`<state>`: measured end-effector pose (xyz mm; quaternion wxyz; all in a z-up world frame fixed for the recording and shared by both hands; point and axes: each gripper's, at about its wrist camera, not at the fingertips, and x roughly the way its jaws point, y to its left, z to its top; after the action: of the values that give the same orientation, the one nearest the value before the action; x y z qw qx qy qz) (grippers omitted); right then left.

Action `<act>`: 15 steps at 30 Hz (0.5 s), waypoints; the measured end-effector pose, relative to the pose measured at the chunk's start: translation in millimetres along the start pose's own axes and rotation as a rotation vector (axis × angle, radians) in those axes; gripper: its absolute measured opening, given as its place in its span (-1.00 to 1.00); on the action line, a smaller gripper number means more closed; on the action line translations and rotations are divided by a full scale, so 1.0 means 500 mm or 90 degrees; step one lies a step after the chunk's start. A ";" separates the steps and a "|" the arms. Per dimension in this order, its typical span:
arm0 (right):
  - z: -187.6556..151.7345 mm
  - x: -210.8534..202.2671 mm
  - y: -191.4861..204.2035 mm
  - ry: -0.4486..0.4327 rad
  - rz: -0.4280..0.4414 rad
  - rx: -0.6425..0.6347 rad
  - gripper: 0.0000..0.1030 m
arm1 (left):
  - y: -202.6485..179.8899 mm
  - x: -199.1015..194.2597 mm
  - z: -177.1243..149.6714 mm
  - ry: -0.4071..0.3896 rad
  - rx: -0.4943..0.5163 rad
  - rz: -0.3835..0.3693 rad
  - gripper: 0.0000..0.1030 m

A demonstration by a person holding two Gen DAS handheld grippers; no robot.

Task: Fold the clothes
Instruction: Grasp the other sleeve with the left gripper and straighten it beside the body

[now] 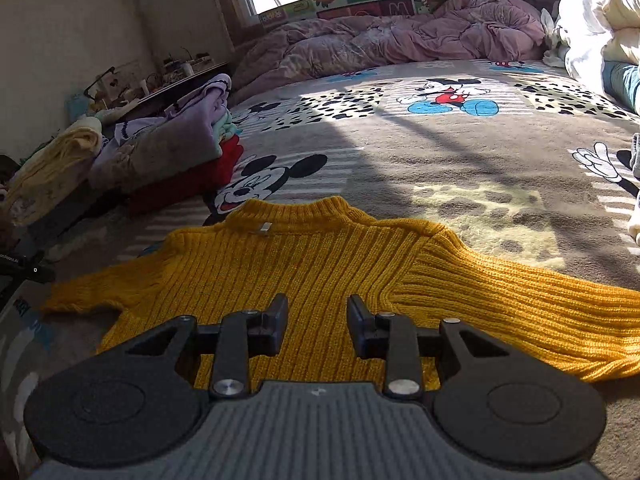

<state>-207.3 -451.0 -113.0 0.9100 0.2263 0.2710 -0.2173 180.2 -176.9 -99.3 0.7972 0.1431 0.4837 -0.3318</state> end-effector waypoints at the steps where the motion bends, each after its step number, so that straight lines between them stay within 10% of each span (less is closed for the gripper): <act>1: -0.017 0.000 0.015 0.010 0.006 -0.004 -0.33 | -0.002 0.013 -0.009 0.017 0.002 0.008 -0.15; 3: -0.049 0.003 0.048 0.026 0.024 -0.015 -0.33 | -0.012 0.029 -0.024 0.025 0.023 0.028 -0.21; 5: -0.076 0.007 0.083 0.039 0.038 -0.036 -0.33 | -0.035 0.017 -0.025 -0.009 0.097 0.058 -0.80; 11: -0.121 0.003 0.142 0.029 -0.002 -0.113 -0.15 | -0.020 0.025 -0.028 0.004 0.136 0.122 -0.77; 15: -0.122 -0.015 0.127 0.024 0.003 -0.093 -0.15 | -0.053 -0.018 -0.014 -0.075 0.160 0.150 -0.65</act>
<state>-204.2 -365.7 -135.7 0.9194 0.1637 0.3028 -0.1903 155.1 -189.2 -92.5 0.8334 0.2777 0.3705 -0.3018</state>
